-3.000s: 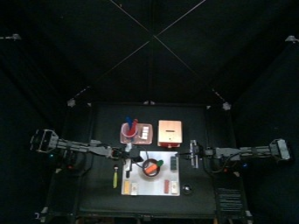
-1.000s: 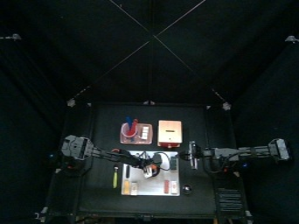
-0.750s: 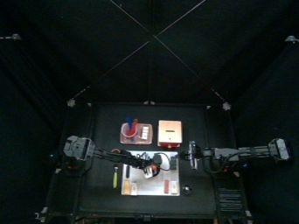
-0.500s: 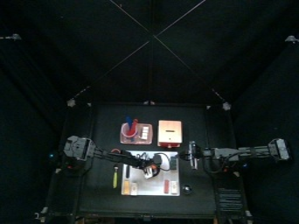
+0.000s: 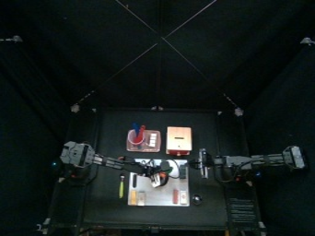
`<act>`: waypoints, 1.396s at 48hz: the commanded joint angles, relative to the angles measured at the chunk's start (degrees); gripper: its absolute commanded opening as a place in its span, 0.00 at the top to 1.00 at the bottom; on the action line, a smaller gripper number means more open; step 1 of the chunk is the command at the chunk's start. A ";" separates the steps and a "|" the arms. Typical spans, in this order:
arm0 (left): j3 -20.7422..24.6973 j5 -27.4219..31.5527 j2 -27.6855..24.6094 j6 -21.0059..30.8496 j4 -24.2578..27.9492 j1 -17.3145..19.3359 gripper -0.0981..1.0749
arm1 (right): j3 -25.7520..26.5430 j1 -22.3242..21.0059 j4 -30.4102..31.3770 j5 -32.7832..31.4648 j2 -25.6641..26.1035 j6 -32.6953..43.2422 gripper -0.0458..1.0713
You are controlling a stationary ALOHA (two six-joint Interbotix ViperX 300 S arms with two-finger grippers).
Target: Take carrot out of bowl
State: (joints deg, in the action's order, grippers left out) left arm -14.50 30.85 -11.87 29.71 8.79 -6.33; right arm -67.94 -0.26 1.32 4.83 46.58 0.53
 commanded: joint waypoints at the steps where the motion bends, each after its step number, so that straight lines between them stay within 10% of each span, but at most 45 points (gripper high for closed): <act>1: 0.44 0.88 5.36 -0.09 0.00 0.79 0.33 | 0.70 0.00 -0.09 0.26 -0.18 0.00 0.91; 31: -20.13 0.62 22.76 17.58 -10.46 4.13 0.34 | 0.35 0.09 -0.26 -0.70 -0.18 0.09 0.91; 52: -27.69 -17.84 18.37 26.81 -19.51 3.34 0.34 | 0.35 -0.09 -0.53 -1.05 -0.70 0.00 0.91; 67: -28.39 -18.37 14.77 27.07 -23.91 2.29 0.34 | 0.09 -0.09 -0.62 -2.11 -0.88 0.00 0.91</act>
State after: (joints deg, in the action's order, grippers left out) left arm -43.42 12.92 2.90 56.69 -14.33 -3.52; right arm -68.38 -0.26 0.79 2.55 45.97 0.53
